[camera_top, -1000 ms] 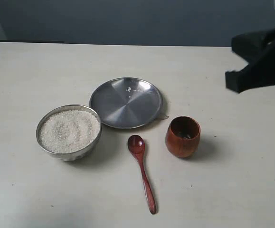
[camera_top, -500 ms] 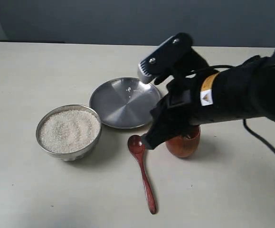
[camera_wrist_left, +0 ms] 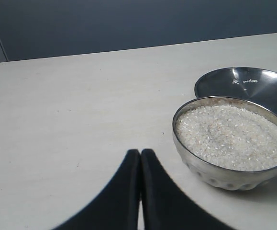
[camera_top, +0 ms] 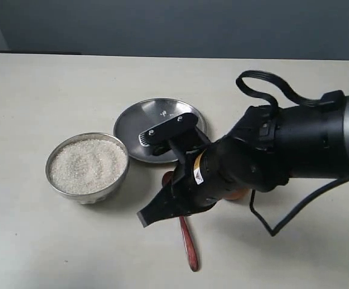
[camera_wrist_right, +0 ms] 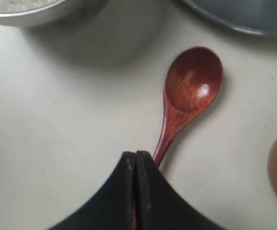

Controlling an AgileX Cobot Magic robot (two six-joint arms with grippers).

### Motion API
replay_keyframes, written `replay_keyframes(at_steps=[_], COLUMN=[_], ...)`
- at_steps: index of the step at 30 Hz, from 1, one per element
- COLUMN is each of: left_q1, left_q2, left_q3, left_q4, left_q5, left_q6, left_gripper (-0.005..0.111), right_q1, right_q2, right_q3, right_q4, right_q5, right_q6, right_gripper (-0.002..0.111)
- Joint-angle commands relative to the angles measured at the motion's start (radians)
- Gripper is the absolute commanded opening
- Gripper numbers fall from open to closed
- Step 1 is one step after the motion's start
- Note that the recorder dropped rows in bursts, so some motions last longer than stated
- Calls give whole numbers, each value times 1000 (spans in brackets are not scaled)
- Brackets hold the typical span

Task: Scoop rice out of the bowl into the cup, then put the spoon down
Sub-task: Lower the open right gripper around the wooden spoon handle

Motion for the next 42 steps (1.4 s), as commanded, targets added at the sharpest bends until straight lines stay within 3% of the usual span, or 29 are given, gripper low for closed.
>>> replay_keyframes(at_steps=[1, 5, 14, 20, 29, 42], left_q1=[-3, -3, -3, -3, -3, -3], left_q2=[-5, -5, -5, -5, -5, -5], left_q3=[5, 5, 5, 5, 5, 5], left_q4=[0, 0, 0, 0, 0, 0], left_q5=[-9, -9, -9, -9, -9, -9], left_q6=[-2, -2, -2, -2, -2, -2], left_gripper=[0, 0, 0, 0, 0, 0], right_q1=[25, 58, 127, 229, 316, 326], right_q2=[0, 0, 0, -67, -88, -88], right_q3=[5, 47, 237, 243, 243, 243], right_q4=[-67, -161, -613, -964, -997, -997], right_q5=[-6, 5, -175, -22, 13, 13], right_q6=[138, 251, 895, 1284, 1386, 1389], right_gripper=[-1, -1, -1, -1, -1, 1])
